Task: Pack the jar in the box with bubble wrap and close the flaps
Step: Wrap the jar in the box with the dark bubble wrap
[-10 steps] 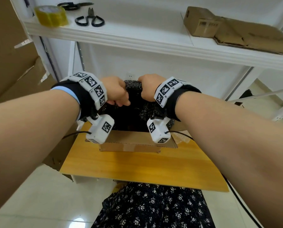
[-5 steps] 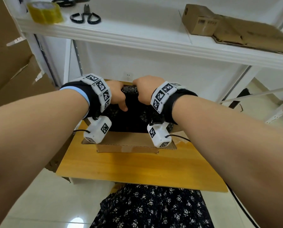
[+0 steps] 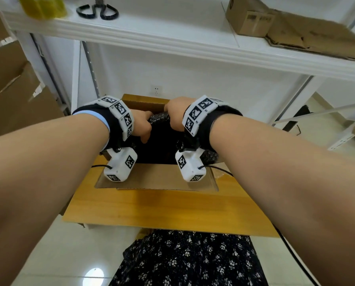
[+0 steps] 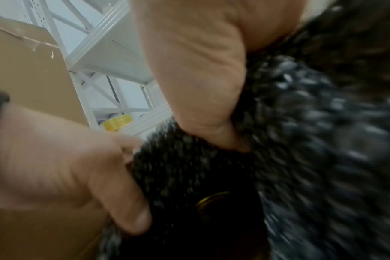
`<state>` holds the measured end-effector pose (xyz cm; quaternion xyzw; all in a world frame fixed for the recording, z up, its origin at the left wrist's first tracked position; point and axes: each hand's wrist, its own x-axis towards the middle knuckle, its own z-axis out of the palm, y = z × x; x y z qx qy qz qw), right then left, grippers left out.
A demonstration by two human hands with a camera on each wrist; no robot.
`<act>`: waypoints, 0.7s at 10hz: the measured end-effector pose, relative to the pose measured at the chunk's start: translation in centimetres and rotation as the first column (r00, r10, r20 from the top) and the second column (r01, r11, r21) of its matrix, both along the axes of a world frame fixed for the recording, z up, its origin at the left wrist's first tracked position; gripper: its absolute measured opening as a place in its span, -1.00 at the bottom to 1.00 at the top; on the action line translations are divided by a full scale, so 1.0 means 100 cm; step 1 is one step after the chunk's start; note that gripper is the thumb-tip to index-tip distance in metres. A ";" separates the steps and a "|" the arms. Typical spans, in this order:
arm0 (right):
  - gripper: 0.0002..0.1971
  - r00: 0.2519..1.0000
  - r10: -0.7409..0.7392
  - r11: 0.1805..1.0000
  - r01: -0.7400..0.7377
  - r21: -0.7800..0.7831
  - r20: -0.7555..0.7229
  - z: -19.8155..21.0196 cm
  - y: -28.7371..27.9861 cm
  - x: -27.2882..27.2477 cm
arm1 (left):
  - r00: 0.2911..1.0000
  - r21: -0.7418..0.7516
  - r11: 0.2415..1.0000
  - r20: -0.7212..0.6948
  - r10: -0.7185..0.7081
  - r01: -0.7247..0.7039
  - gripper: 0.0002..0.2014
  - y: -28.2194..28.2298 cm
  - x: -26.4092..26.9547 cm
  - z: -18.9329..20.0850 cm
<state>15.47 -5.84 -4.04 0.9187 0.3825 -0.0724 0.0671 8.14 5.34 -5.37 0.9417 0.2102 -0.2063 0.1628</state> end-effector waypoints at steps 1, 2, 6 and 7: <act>-0.63 0.999 -0.048 0.998 0.049 0.037 -0.026 -0.003 -0.007 0.000 | 1.000 0.007 1.000 -0.022 -0.009 0.009 -0.21 0.001 0.003 0.001; -0.61 0.992 -0.073 0.997 0.074 0.006 -0.105 -0.016 -0.003 0.011 | 0.998 -0.031 0.999 -0.054 -0.021 0.020 -0.24 -0.001 0.006 -0.005; -0.77 0.979 -0.107 0.960 0.056 -0.273 -0.176 0.031 -0.015 0.023 | 0.999 0.019 0.999 0.001 0.040 -0.040 -0.34 -0.002 0.019 -0.010; -0.64 0.996 -0.061 0.948 0.039 -0.317 -0.061 0.025 -0.024 0.026 | 1.000 0.041 0.999 -0.017 0.019 -0.019 -0.41 -0.005 0.021 -0.010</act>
